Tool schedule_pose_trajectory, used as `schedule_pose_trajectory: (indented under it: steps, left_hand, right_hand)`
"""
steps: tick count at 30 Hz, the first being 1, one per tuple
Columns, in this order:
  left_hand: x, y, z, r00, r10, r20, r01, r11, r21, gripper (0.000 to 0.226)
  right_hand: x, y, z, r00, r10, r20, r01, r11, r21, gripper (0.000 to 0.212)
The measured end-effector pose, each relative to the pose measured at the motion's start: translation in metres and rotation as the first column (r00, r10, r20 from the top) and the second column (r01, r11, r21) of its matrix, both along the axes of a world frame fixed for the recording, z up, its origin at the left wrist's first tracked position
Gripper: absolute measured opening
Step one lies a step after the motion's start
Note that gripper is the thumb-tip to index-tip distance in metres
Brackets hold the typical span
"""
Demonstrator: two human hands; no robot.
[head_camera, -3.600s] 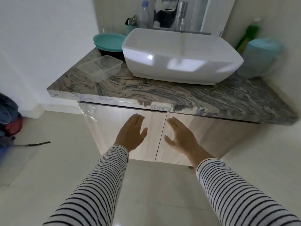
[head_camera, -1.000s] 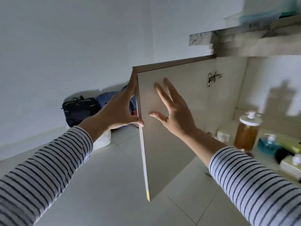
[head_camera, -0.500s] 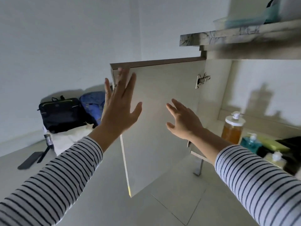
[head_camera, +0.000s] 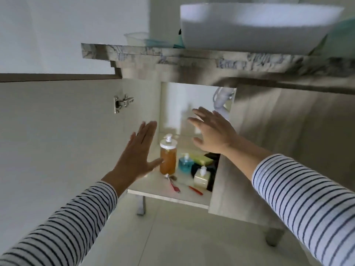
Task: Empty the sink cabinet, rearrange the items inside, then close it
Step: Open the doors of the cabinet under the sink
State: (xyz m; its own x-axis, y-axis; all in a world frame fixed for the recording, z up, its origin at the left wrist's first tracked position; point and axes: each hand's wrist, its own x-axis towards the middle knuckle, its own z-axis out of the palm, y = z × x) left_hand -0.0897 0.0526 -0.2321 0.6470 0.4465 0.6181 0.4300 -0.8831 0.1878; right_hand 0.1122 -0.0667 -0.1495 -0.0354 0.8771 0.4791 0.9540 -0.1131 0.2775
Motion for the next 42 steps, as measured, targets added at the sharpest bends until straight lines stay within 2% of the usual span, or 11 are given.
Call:
schedule_pose_trajectory:
  steps: [5,8,12,18,25,28,31,33,35,38,42]
  left_hand:
    - [0.091,-0.03,-0.006,0.961,-0.274,-0.031,0.269,0.956,-0.118,0.118]
    - [0.136,-0.044,-0.004,0.933,-0.359,-0.002,0.352,0.918,-0.182,0.12]
    - [0.18,-0.043,-0.007,0.915,-0.404,0.023,0.395,0.88,-0.262,0.124]
    - [0.223,-0.035,-0.01,0.907,-0.414,0.078,0.417,0.856,-0.304,0.126]
    - [0.237,-0.038,-0.02,0.902,-0.415,0.123,0.431,0.886,-0.173,0.126]
    - [0.232,-0.036,-0.022,0.873,-0.457,0.171,0.482,0.863,-0.154,0.12]
    - [0.215,-0.044,-0.019,0.823,-0.537,0.185,0.565,0.807,-0.169,0.112]
    - [0.199,-0.053,-0.019,0.771,-0.608,0.189,0.636,0.739,-0.22,0.106]
    - [0.183,-0.065,-0.019,0.702,-0.677,0.22,0.712,0.664,-0.226,0.103]
    - [0.166,-0.086,-0.027,0.569,-0.782,0.254,0.822,0.551,-0.143,0.105]
    - [0.154,-0.123,-0.038,0.546,-0.79,0.279,0.838,0.513,-0.189,0.116]
  right_hand:
    - [0.055,-0.039,0.022,0.99,-0.125,0.072,0.115,0.984,0.134,0.056]
    - [0.079,-0.05,0.036,0.986,-0.15,0.071,0.132,0.968,0.213,0.053]
    - [0.106,-0.054,0.049,0.975,-0.215,0.054,0.201,0.96,0.194,0.057]
    - [0.131,-0.052,0.05,0.958,-0.259,0.126,0.23,0.951,0.208,0.063]
    - [0.143,-0.042,0.042,0.953,-0.284,0.103,0.247,0.93,0.272,0.073]
    - [0.138,-0.043,0.039,0.962,-0.255,0.093,0.205,0.907,0.368,0.071]
    - [0.129,-0.053,0.032,0.966,-0.241,0.093,0.172,0.869,0.464,0.068]
    - [0.119,-0.064,0.028,0.963,-0.249,0.101,0.168,0.851,0.498,0.067]
    - [0.105,-0.077,0.026,0.968,-0.228,0.101,0.14,0.832,0.536,0.068]
    - [0.081,-0.104,0.023,0.979,-0.196,0.059,0.127,0.809,0.575,0.066]
    - [0.049,-0.154,0.017,0.982,-0.186,-0.041,0.176,0.804,0.568,0.07]
